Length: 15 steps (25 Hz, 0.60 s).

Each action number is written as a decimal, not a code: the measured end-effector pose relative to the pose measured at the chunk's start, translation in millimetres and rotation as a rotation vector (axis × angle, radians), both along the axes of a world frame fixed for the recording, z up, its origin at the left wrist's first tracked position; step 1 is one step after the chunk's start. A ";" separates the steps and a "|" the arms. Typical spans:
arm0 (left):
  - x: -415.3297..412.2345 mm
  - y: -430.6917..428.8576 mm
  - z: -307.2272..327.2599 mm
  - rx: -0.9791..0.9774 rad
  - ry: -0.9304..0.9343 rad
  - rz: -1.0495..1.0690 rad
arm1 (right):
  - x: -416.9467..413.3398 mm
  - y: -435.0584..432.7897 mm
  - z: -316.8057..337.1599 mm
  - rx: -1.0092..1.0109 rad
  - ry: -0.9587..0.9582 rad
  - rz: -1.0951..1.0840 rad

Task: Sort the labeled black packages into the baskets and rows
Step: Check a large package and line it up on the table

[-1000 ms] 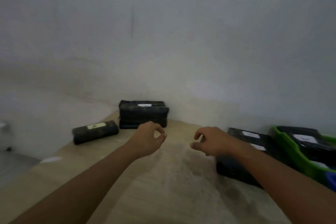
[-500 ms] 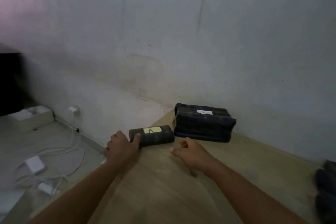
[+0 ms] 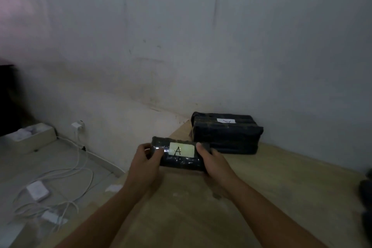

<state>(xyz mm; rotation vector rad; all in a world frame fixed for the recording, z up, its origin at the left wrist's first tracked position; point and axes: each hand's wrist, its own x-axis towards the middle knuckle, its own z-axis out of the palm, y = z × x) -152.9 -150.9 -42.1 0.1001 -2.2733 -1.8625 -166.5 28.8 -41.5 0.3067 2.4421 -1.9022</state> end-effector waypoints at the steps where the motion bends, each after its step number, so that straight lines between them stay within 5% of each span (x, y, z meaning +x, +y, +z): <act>1: 11.3 10.1 7.6 0.096 0.010 -0.058 | 17.5 11.2 2.6 -0.084 0.014 -0.018; 3: 35.1 36.1 18.5 0.263 0.000 -0.224 | 57.2 41.0 5.4 -0.284 0.032 -0.084; 6: 75.1 88.8 18.4 0.363 -0.070 -0.429 | 134.7 102.7 9.2 -0.251 0.106 -0.215; 15: 179.3 258.8 -7.8 0.247 -0.193 -0.814 | 308.6 234.8 -9.9 -0.306 0.123 -0.551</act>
